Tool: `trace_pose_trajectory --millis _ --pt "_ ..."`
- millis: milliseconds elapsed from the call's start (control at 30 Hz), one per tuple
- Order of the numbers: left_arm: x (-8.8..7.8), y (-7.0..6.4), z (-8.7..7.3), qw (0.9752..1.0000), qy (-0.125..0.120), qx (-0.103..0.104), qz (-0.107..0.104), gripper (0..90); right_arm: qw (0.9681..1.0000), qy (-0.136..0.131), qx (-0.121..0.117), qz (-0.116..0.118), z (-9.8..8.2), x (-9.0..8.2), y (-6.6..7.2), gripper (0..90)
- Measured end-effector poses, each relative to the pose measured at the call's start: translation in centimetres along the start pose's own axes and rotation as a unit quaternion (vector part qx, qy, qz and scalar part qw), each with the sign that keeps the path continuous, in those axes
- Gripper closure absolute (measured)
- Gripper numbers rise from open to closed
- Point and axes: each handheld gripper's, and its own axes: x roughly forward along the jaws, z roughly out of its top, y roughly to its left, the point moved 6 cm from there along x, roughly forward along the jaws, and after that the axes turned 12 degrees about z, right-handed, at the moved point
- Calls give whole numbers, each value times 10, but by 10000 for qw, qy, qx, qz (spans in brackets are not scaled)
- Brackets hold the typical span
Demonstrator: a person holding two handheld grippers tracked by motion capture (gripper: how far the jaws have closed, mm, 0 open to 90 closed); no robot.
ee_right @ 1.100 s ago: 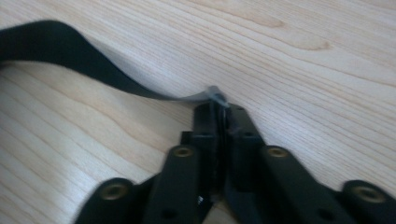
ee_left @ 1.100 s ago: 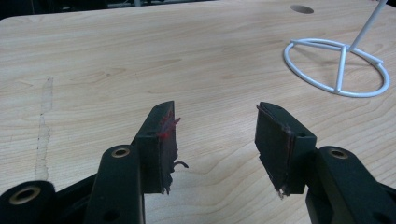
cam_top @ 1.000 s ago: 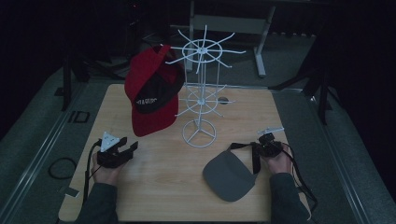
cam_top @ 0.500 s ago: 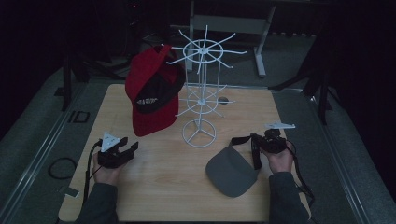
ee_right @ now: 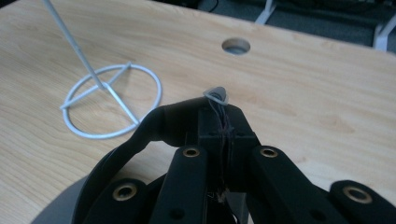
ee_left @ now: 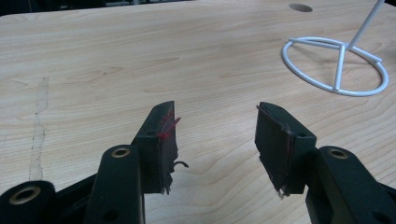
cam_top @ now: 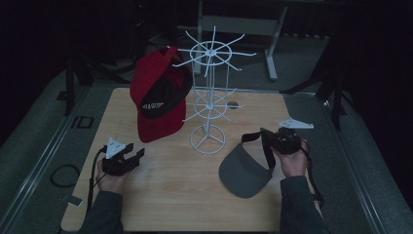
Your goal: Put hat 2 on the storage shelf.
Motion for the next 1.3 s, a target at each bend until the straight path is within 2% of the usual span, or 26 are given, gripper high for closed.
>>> trace_pose_trajectory --millis 100,233,433,700,1000,1300 --pt "0 0 0 10000 0 16 1 489 9998 -27 -178 -76 7 -5 4 879" --pt "0 -1 0 10000 2 23 3 489 9995 -139 -291 -51 17 -12 10 879" --pt "0 -1 0 10000 2 18 1 489 9981 -449 -399 108 36 -26 23 879" --pt "0 -1 0 10000 -10 12 -1 489 9957 -636 -649 193 54 -38 39 879" --pt "0 -1 0 10000 -10 19 10 489 9934 -796 -778 271 66 -45 46 879" --pt "0 -1 0 10000 -3 7 5 489 9919 -836 -884 355 77 -51 50 879"
